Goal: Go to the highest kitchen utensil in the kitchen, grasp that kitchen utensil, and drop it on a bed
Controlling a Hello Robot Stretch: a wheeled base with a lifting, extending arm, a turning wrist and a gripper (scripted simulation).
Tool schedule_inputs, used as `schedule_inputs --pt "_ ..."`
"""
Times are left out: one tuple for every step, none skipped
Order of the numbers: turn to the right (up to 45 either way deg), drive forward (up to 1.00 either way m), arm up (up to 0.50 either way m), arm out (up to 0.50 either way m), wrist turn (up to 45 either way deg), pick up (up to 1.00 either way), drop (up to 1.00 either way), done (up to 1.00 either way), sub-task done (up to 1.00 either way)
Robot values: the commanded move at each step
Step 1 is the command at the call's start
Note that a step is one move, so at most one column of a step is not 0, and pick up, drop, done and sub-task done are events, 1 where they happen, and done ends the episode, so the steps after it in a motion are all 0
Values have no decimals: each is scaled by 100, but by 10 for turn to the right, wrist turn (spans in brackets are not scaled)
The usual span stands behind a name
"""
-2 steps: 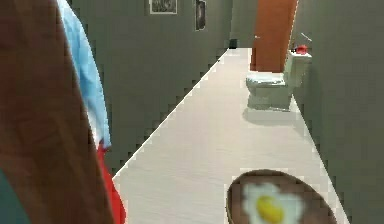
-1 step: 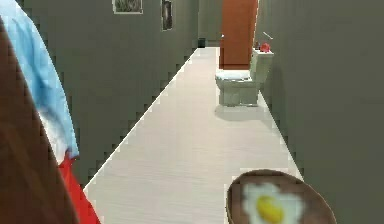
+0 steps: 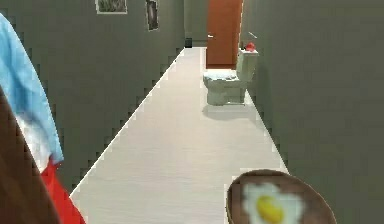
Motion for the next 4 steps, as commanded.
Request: schedule_inputs --pt "0 25 0 0 0 0 0 0 0" --pt "-30 0 0 0 0 0 0 0 0" --pt "0 100 0 0 0 0 0 0 0" --pt "0 100 0 0 0 0 0 0 0"
